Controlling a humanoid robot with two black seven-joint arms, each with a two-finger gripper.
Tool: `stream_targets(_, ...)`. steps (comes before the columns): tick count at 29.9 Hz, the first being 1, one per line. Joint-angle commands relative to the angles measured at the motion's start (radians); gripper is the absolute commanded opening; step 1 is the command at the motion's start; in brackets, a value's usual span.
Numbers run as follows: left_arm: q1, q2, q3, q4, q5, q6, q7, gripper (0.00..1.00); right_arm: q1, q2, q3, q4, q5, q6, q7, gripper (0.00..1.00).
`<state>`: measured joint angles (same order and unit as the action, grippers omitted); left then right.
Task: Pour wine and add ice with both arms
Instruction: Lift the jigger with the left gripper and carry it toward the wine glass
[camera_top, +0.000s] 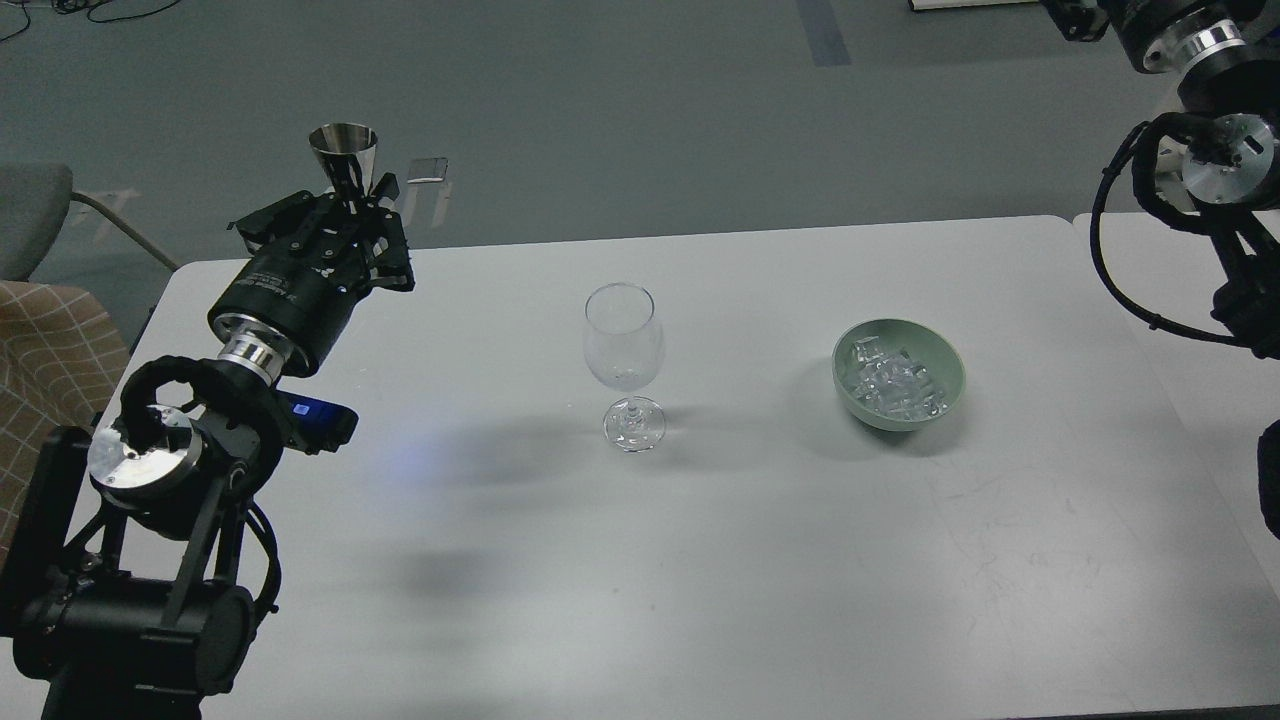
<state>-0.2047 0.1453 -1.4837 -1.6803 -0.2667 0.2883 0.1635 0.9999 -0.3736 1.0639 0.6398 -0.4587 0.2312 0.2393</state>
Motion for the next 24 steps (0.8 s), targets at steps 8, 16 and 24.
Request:
stream_targets(8,-0.018,-0.033,0.072,-0.004,0.015,-0.011,0.002,0.0,-0.003,-0.018,-0.001,0.0,0.0,0.002,0.0,1.0)
stream_targets(16,-0.024,-0.024,0.181,-0.012,0.108,-0.043,0.03,0.0,-0.003,-0.018,-0.001,0.0,0.0,0.0,0.002,1.0)
stream_targets(24,-0.03,-0.032,0.195,-0.003,0.196,-0.107,0.071,0.0,-0.001,-0.018,0.001,0.001,0.0,-0.001,0.0,1.0)
